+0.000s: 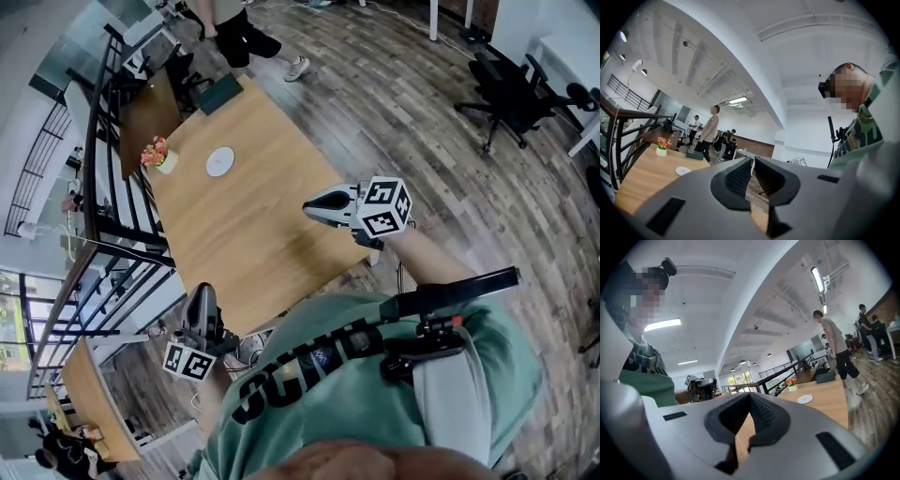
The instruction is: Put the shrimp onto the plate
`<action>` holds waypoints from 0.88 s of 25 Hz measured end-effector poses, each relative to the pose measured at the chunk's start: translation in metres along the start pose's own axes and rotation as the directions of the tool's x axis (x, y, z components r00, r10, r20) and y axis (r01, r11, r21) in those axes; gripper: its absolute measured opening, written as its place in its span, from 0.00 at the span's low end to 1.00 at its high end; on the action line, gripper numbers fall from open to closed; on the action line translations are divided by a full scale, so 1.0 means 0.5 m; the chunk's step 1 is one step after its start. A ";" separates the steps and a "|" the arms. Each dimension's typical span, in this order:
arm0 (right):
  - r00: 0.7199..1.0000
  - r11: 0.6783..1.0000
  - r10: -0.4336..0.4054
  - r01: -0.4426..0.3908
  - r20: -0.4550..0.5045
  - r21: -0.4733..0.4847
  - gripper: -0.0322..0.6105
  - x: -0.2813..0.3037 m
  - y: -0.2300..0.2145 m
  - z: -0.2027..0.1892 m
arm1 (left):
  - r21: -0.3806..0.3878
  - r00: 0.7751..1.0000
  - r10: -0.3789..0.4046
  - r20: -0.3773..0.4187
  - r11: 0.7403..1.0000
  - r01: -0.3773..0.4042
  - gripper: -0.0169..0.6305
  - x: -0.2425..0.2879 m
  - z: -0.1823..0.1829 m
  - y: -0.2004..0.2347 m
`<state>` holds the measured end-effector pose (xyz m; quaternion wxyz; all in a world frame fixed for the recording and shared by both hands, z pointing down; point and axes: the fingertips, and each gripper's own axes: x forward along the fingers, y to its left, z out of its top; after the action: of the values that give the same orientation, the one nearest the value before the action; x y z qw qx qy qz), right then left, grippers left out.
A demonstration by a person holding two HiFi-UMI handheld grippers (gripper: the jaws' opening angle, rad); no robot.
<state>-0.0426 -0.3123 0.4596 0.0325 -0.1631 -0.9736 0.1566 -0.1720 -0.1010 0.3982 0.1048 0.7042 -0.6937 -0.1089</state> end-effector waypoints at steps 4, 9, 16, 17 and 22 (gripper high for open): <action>1.000 0.999 -0.026 0.025 -0.007 -0.041 0.06 0.046 0.062 0.015 | 0.024 0.999 -0.040 0.032 0.999 0.040 0.08 -0.064 0.028 0.015; 0.998 0.996 -0.066 0.066 -0.001 -0.055 0.06 0.138 0.179 0.007 | 0.050 0.996 -0.069 0.055 0.997 0.066 0.08 -0.209 0.053 0.073; 0.994 0.993 -0.108 0.109 0.019 -0.036 0.06 0.302 0.338 -0.018 | 0.090 0.996 -0.084 0.032 0.993 0.081 0.08 -0.427 0.066 0.190; 0.994 0.993 -0.111 0.111 0.012 -0.032 0.06 0.320 0.357 -0.023 | 0.083 0.995 -0.090 0.029 0.993 0.088 0.08 -0.446 0.065 0.203; 0.987 0.988 -0.153 0.151 -0.047 -0.039 0.06 0.358 0.414 -0.048 | 0.054 0.987 -0.154 0.047 0.987 0.151 0.08 -0.485 0.066 0.234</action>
<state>-0.1452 -0.0607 0.4189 0.0658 -0.0927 -0.9847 0.1322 -0.2967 0.1395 0.4033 0.0608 0.7546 -0.6428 -0.1172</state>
